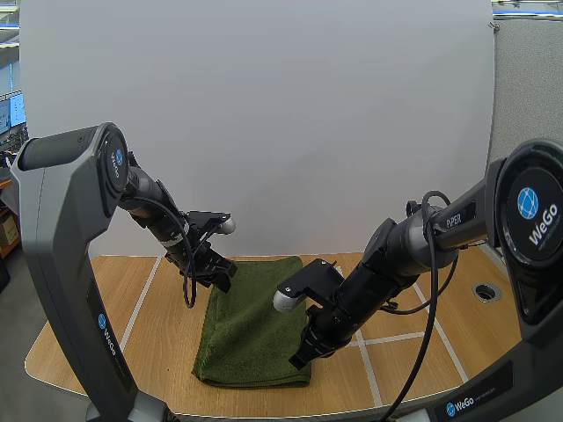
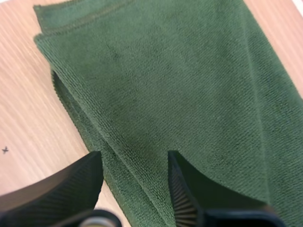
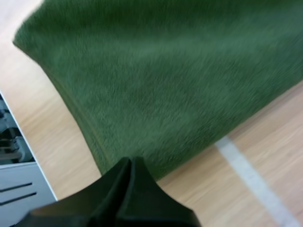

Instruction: Fold the towel

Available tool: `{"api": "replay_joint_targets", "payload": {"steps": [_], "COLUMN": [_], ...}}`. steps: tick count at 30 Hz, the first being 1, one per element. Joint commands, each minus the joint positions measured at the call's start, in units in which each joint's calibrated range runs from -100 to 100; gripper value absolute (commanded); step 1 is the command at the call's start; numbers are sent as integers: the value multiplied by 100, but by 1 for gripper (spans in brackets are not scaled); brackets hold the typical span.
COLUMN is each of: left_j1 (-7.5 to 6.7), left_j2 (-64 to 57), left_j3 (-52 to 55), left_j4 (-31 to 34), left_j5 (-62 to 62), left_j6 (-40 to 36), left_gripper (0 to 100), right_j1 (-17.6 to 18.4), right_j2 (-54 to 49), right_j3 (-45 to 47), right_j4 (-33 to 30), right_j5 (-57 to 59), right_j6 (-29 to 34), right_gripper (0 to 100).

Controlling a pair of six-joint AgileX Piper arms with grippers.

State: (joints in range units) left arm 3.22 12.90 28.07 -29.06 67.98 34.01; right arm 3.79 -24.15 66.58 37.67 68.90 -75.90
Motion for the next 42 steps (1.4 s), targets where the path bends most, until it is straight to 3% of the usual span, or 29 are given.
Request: {"api": "replay_joint_targets", "payload": {"steps": [1, 33, 42], "left_j1": [-6, -6, -6], "left_j2": [356, 438, 438], "left_j3": [-57, -57, -57], "left_j4": [-269, -605, -605], "left_j5": [121, -4, 322], "left_j6": [120, 373, 373], "left_gripper": [69, 69, 69], "right_j1": [4, 89, 89], "right_j2": [257, 465, -177], "right_j3": [331, 525, -81], "right_j4": [0, 61, 23], "right_j5": [-182, -802, 60], "right_j6": [-55, -165, 212], "right_gripper": [0, 0, 0]}}
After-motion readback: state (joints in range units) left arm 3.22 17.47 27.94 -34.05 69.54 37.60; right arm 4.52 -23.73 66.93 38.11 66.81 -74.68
